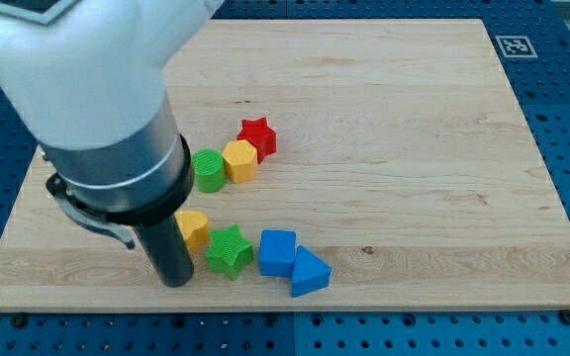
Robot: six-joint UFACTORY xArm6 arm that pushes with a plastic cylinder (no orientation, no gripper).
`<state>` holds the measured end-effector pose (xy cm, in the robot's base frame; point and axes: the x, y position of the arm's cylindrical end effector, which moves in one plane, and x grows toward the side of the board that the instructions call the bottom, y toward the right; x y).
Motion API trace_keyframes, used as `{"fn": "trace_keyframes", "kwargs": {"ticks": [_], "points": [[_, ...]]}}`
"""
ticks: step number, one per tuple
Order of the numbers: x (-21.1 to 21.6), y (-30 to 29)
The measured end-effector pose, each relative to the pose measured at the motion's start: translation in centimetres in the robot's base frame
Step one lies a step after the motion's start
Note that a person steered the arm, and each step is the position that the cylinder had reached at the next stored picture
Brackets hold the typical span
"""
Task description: Push the green circle to the right of the blue triangle
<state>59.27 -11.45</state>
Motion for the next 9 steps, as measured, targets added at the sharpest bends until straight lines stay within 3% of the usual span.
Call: {"fn": "trace_keyframes", "kwargs": {"ticks": [3,5,9], "points": [[-5.7,0.4],[-5.3,0.7],[-6.9,9.3]]}}
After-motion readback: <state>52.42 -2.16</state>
